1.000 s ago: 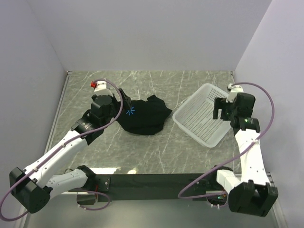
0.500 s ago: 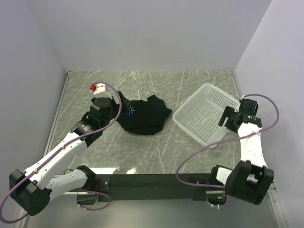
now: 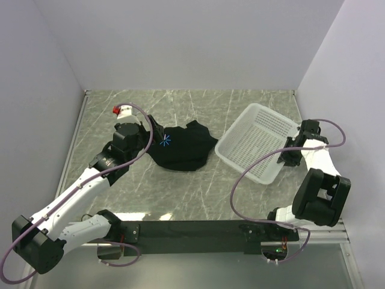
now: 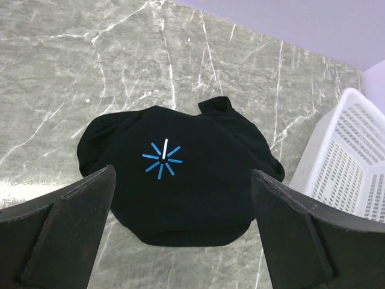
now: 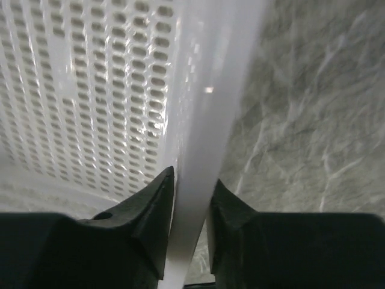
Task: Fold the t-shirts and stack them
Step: Move the tshirt to the center of the board
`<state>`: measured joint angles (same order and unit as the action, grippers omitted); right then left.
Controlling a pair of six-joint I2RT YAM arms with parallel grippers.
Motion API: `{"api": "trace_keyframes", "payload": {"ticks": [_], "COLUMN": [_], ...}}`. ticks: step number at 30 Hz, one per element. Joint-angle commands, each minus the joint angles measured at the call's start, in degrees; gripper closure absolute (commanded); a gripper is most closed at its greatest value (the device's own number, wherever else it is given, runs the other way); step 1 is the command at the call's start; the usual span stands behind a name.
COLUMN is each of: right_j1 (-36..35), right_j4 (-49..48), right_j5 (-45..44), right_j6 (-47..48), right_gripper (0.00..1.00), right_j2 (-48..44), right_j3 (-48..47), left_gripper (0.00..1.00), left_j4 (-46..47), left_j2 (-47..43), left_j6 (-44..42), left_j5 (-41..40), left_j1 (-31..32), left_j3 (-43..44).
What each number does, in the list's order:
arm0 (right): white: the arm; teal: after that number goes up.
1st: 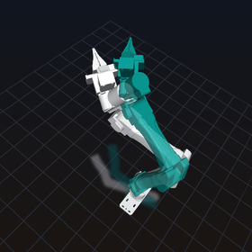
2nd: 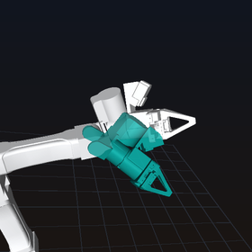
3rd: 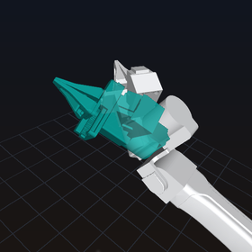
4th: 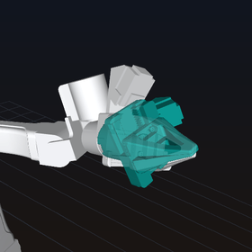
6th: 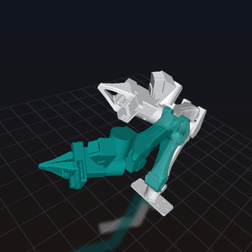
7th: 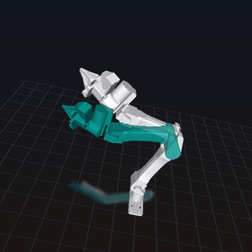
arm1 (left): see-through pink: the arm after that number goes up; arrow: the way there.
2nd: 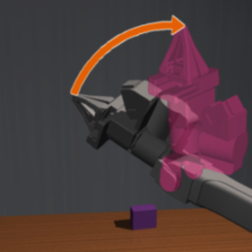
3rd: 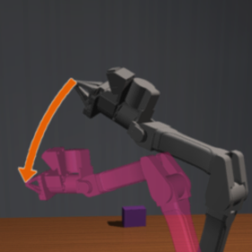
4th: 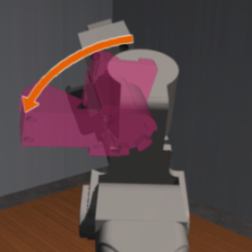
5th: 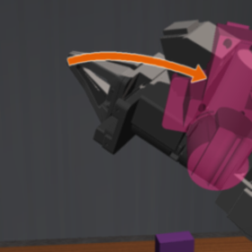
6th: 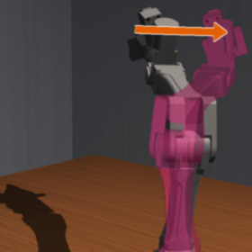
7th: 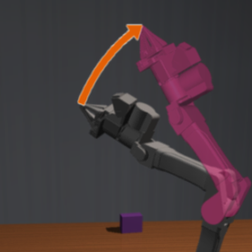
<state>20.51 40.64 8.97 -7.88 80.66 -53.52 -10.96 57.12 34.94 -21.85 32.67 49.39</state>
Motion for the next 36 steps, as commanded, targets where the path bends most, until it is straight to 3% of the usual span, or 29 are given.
{"api": "trace_keyframes", "payload": {"ticks": [1,4,9,18,21,26,31,36], "right_j1": [0.23,0.32,0.67,0.93,0.67,-0.21,-0.47,-1.53], "right_j4": [-5.30,-8.72,-13.66,-9.80,-9.26,-14.00,-18.74,-19.64], "right_j5": [-5.17,-10.36,-13.45,-9.59,-9.15,-13.54,-14.51,-13.02], "right_j6": [2.25,6.37,15.43,27.55,32.91,37.58,40.48,42.68], "right_gripper": [0.75,0.82,0.85,0.84,0.82,0.66,0.36,0.27], "right_j2": [1.77,4.49,11.17,34.54,39.92,43.70,43.18,41.34], "right_j3": [-6.15,-11.07,-22.64,-50.67,-56.17,-59.51,-58.46,-56.79], "left_gripper": [0.01,0.01,0.01,0.01,0.00,0.01,0.01,0.01], "left_j4": [1.73,1.21,0.94,-0.11,-0.90,-1.52,-1.43,-1.43], "left_j2": [-1.14,-0.61,0.27,2.29,2.55,2.64,3.17,4.31], "left_j6": [-0.92,-1.27,-1.63,-0.93,-0.22,1.09,2.32,1.80], "left_j5": [0.66,0.84,1.37,1.98,1.90,1.37,1.19,1.54], "left_j1": [-0.58,-0.76,-0.94,-1.11,-1.20,-1.11,-1.11,-1.11], "left_j3": [-0.08,0.62,1.59,3.70,4.23,4.67,5.19,6.60]}}
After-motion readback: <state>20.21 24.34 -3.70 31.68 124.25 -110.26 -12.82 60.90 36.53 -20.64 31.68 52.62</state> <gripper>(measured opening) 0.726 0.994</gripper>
